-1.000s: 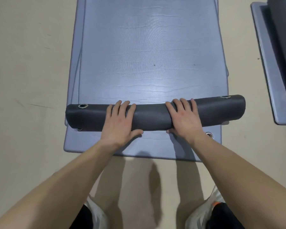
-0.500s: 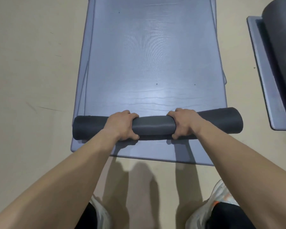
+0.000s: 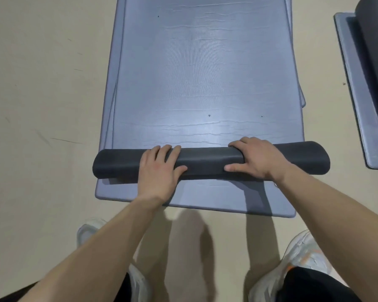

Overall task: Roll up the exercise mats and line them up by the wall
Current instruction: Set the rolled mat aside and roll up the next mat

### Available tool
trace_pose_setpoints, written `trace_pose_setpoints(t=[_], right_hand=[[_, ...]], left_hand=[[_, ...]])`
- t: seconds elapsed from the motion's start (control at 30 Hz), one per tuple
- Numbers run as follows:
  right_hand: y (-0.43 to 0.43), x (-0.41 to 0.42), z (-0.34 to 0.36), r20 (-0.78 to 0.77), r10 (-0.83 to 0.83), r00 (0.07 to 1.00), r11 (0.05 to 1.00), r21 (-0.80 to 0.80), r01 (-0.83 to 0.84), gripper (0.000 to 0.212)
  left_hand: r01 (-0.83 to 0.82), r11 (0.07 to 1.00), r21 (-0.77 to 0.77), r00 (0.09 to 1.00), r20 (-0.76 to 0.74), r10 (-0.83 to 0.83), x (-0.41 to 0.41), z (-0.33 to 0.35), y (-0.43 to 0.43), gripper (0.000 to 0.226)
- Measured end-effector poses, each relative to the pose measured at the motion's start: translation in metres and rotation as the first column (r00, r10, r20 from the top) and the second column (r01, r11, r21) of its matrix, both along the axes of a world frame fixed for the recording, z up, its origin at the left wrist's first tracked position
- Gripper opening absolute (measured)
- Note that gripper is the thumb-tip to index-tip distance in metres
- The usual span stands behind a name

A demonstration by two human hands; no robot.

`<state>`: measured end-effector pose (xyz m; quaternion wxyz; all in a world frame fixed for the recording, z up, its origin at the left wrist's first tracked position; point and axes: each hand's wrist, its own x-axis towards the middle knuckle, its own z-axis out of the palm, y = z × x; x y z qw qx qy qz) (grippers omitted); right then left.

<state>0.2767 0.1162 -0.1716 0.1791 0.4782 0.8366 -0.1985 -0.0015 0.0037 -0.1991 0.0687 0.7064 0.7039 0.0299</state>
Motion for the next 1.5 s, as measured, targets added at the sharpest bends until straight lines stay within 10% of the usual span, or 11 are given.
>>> trace_pose_setpoints(t=[0.17,0.33,0.47,0.63,0.83,1.0,1.27,1.5], right_hand=[[-0.044,-0.015,-0.024,-0.115,-0.029,0.993,0.872,0.484,0.081,0.088],[-0.001,-0.030,-0.029,0.051,-0.068,0.996,0.920,0.389,0.043,0.124],[0.025,-0.034,-0.036,0.069,-0.045,0.997,0.944,0.331,0.020,0.129],[0.026,-0.031,-0.027,-0.051,-0.005,0.999,0.930,0.366,0.024,0.112],[-0.004,-0.032,0.004,0.046,-0.014,0.999,1.000,-0.012,0.014,0.110],[-0.065,-0.022,-0.011,0.017,-0.040,0.999,0.966,0.258,0.034,0.121],[-0.010,-0.032,-0.009,-0.007,-0.106,0.994,0.991,0.081,0.106,0.106],[-0.010,-0.019,-0.030,-0.020,-0.021,1.000,0.893,0.449,0.028,0.106]], left_hand=[[0.117,0.984,-0.136,0.993,0.001,-0.118,-0.021,0.001,0.064,0.060],[-0.031,0.998,0.052,0.999,0.033,0.030,0.000,-0.006,0.059,0.056],[0.061,0.985,-0.159,0.984,-0.158,-0.086,0.001,-0.020,0.050,0.116],[0.140,0.990,-0.026,0.982,-0.128,-0.142,-0.012,-0.014,0.077,0.090],[0.158,0.902,-0.403,0.983,-0.024,-0.183,-0.014,0.022,0.051,0.089],[0.186,0.765,-0.617,0.981,0.077,-0.177,-0.021,0.038,0.076,0.097],[0.066,0.956,-0.285,0.985,-0.136,-0.109,-0.004,0.013,0.016,0.125],[0.179,0.888,-0.424,0.984,0.062,-0.169,-0.030,0.021,0.100,0.111]])
